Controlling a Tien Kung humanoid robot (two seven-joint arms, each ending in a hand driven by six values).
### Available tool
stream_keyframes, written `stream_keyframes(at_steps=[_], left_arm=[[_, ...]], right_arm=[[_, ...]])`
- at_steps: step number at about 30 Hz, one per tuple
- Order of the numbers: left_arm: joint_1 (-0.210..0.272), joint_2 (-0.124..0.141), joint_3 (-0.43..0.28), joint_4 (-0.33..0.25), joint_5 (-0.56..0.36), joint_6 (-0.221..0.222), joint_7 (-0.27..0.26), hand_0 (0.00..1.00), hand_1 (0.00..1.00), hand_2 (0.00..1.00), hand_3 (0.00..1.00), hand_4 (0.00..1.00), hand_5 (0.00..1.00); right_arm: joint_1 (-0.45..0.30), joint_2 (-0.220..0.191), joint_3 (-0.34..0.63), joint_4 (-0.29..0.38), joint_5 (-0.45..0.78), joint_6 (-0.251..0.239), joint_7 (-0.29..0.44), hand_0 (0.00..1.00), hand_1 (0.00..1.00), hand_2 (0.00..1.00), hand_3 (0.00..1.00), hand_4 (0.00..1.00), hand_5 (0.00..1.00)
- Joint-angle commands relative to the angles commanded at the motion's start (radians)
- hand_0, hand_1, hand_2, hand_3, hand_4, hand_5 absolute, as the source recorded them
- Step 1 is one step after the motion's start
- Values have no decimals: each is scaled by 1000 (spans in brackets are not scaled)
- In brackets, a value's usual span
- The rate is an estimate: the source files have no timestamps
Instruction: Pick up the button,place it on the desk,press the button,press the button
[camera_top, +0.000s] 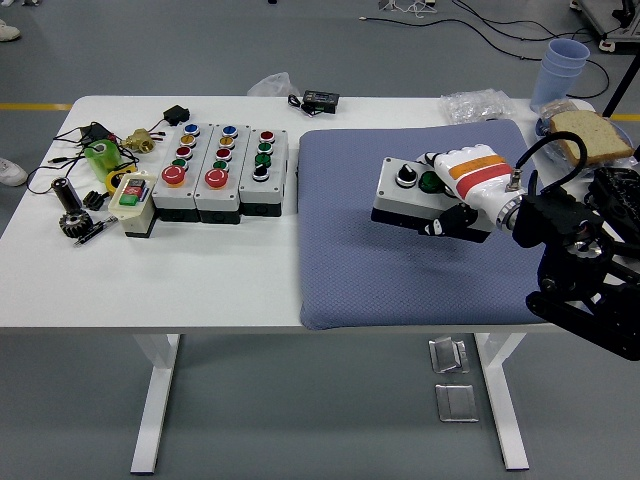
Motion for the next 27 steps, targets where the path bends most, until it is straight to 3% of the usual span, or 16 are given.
stream_keyframes(at_steps=[3, 12, 19, 22, 25, 26, 27], left_arm=[[0, 0, -3, 0, -1, 2, 0, 529, 419, 417, 427, 251, 507], [4, 0, -6, 0, -1, 3, 0, 529, 419, 417, 426, 251, 508], [5, 0, -7, 0, 1, 3, 1, 528, 419, 417, 426, 251, 509], [5, 0, -6, 0, 0, 3, 0, 529, 418, 417, 426, 250, 508], [4, 0, -8, 0, -4, 4, 0, 529, 418, 417, 426, 250, 508], [4, 0, -7, 0, -4, 4, 0, 529, 418, 417, 426, 250, 508], [4, 0, -6, 0, -7, 5, -1, 529, 418, 417, 426, 250, 508]], right_arm=[[26, 1, -56, 12, 3, -18, 34, 69, 56, 321, 466, 676, 223], [21, 39, -21, -44, -9, 93, 96, 70, 53, 319, 467, 693, 233], [1, 58, -22, -76, -4, 103, 83, 73, 52, 320, 470, 704, 233], [-1, 61, -22, -81, -6, 108, 79, 96, 72, 335, 482, 714, 268], [-5, 71, -14, -94, -26, 143, 74, 96, 72, 335, 482, 714, 268], [-6, 71, -13, -95, -28, 146, 74, 183, 163, 410, 536, 746, 301], [-8, 72, -12, -99, -34, 152, 76, 183, 163, 410, 536, 746, 301]])
